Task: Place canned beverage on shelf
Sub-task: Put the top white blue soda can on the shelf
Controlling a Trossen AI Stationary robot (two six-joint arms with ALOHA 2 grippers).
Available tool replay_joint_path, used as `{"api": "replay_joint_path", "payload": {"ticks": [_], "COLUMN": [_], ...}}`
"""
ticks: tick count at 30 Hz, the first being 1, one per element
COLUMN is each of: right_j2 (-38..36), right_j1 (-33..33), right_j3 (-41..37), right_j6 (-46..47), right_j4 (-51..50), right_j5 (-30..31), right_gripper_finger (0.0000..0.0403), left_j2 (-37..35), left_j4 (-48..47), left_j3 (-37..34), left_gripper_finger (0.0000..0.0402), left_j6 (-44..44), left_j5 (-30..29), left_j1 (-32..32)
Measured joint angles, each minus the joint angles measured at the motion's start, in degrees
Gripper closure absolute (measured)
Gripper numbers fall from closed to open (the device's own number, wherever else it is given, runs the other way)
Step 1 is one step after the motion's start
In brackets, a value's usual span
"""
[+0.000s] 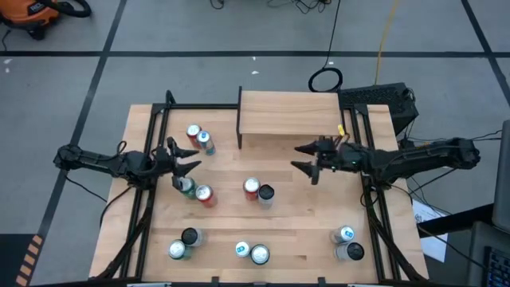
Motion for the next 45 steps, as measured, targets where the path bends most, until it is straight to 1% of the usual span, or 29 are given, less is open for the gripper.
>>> {"api": "replay_joint_path", "payload": {"ticks": [2, 4, 6, 8, 10, 13, 17, 21, 24, 30, 36, 42, 45], "right_j2": [2.4, 4.1, 5.4, 7.0, 9.5, 14.4, 20.3, 24.4, 25.8, 29.4, 33.3, 34.0, 33.5], "right_j1": [0.0, 0.3, 1.0, 1.7, 3.1, 5.4, 7.9, 9.9, 11.0, 12.2, 12.2, 12.2, 11.9], "right_j3": [5.1, 10.0, 14.6, 18.7, 21.4, 24.3, 28.0, 30.3, 31.3, 31.3, 31.3, 31.2, 31.2], "right_j6": [0.9, 1.3, 1.2, 0.1, -1.7, -5.2, -6.5, -6.5, -6.4, -4.9, -4.8, -4.3, -3.4], "right_j4": [-5.8, -12.1, -17.7, -21.8, -23.6, -23.5, -23.4, -23.6, -23.4, -22.8, -22.8, -23.0, -24.1], "right_j5": [-0.1, -0.2, -0.5, -2.9, -3.2, -3.2, -3.1, -3.1, -3.2, -5.9, -5.9, -5.5, -4.3], "right_gripper_finger": [0.0099, 0.0100, 0.0100, 0.0098, 0.0095, 0.0086, 0.0072, 0.0063, 0.0062, 0.0061, 0.0061, 0.0064, 0.0081], "left_j2": [1.0, 2.1, 3.2, 4.2, 5.3, 6.8, 8.6, 9.6, 9.9, 9.9, 9.9, 9.9, 9.9], "left_j4": [-0.9, -1.8, -1.9, -1.6, -1.3, -1.2, -1.4, -1.9, -2.4, -2.8, -2.9, -3.2, -3.5], "left_j3": [0.7, 1.3, 1.7, 2.0, 2.0, 2.0, 2.0, 2.0, 2.0, 2.0, 2.0, 2.0, 2.0], "left_gripper_finger": [0.0181, 0.0162, 0.0153, 0.0151, 0.0150, 0.0150, 0.0150, 0.0150, 0.0150, 0.0150, 0.0150, 0.0150, 0.0150], "left_j6": [0.0, 0.0, 0.0, 0.4, 0.5, 0.4, -0.6, -4.5, -4.6, -4.6, -4.6, -4.5, -4.5], "left_j5": [-2.4, -2.7, -2.7, -2.7, -2.7, -2.7, -2.6, -2.3, -2.0, -2.8, -3.0, -3.1, -3.1], "left_j1": [0.5, 1.2, 1.7, 2.1, 2.7, 3.2, 3.1, 3.0, 3.0, 3.0, 3.0, 3.0, 3.0]}}
